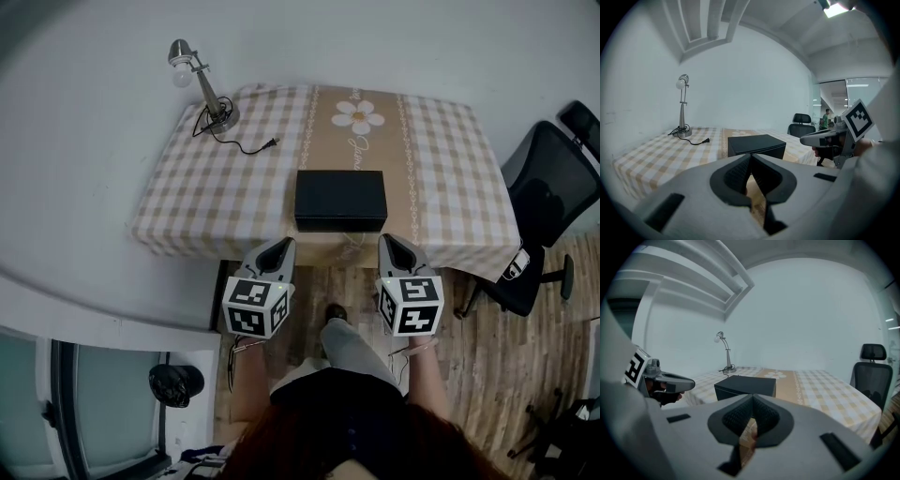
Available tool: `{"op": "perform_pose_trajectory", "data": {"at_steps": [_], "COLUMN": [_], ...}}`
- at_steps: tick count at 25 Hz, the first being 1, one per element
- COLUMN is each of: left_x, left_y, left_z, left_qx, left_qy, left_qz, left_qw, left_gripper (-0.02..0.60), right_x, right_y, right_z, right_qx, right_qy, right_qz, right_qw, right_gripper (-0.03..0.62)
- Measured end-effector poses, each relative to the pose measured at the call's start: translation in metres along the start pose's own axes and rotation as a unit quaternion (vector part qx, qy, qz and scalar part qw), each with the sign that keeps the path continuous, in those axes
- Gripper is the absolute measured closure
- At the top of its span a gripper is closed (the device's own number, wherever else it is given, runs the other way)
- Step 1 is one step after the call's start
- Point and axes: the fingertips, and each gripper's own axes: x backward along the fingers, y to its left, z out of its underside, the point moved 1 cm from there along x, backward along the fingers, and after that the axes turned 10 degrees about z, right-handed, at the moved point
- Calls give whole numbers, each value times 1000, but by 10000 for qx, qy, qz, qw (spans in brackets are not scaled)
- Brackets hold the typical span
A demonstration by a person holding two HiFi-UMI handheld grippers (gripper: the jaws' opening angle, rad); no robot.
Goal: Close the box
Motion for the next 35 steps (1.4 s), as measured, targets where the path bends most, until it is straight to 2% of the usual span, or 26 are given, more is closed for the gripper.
{"op": "perform_pose_trajectory", "data": {"at_steps": [8, 18, 24, 26, 31, 35], "left_x": [27, 60, 121, 117, 72, 71], "left_y": [-27, -58, -83, -91, -89, -89], "left_z": [-10, -16, -49, -47, -18, -22], "left_qx": [46, -93, -227, -244, -240, -232], "left_qy": [-405, -624, -719, -716, -735, -813], "left_qz": [165, 315, 373, 423, 586, 585], "left_qw": [9990, 9975, 9965, 9962, 9953, 9947], "left_gripper": [554, 554, 554, 554, 554, 554], "right_x": [34, 76, 133, 134, 104, 110], "right_y": [21, 40, 76, 71, 51, 53], "right_z": [-6, -19, -55, -54, -30, -34], "right_qx": [228, 257, 360, 329, 417, 559], "right_qy": [-333, -761, -940, -978, -1054, -1190], "right_qz": [-205, -204, -335, -318, -215, -152], "right_qw": [9990, 9966, 9944, 9942, 9933, 9912], "right_gripper": [577, 577, 577, 577, 577, 577]}}
